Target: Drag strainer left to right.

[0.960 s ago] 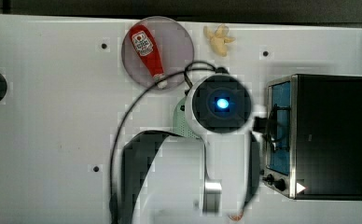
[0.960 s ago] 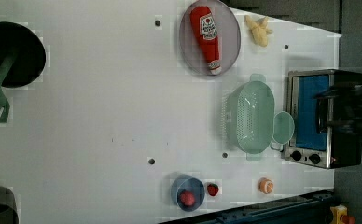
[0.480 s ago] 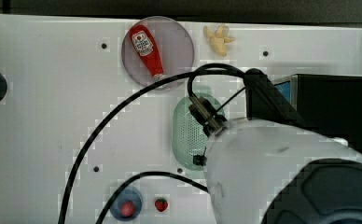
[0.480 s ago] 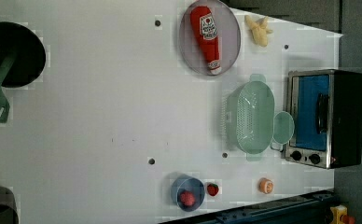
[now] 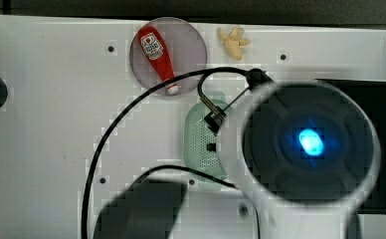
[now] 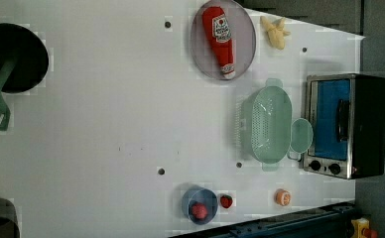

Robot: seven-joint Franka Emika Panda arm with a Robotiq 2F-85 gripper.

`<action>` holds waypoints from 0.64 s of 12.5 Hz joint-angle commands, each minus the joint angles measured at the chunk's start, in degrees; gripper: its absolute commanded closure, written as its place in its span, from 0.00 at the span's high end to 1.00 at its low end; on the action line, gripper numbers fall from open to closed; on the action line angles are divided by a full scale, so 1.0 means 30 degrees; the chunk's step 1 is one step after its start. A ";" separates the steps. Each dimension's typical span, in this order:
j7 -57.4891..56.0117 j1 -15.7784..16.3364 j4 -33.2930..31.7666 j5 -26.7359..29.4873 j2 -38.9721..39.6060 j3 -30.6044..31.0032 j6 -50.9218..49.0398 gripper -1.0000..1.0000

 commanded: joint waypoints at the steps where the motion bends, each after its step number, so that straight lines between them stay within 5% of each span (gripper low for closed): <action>1: -0.0573 0.0260 -0.0170 0.0283 0.0099 -0.0228 0.0046 1.00; 8: -0.0572 0.0260 -0.0175 0.0283 0.0411 -0.0229 0.0046 1.00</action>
